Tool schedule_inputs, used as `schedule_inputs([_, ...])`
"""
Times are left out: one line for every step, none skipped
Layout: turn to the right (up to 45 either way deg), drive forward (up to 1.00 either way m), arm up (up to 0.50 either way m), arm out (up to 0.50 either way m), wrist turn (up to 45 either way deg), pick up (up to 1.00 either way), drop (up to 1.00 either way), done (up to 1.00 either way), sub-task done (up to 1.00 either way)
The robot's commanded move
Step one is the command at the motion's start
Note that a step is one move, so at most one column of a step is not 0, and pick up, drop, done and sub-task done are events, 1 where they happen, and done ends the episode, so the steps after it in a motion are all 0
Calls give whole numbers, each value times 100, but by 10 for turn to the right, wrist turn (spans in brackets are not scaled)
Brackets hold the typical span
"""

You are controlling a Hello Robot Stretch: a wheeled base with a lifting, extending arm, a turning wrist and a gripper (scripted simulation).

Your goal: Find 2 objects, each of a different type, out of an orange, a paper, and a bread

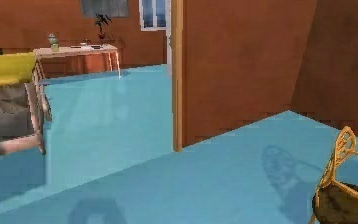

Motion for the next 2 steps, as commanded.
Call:
schedule_inputs([120, 0, 0, 0, 0, 0, 0, 0, 0])
schedule_inputs([0, 100, 0, 0, 0, 0, 0, 0, 0])
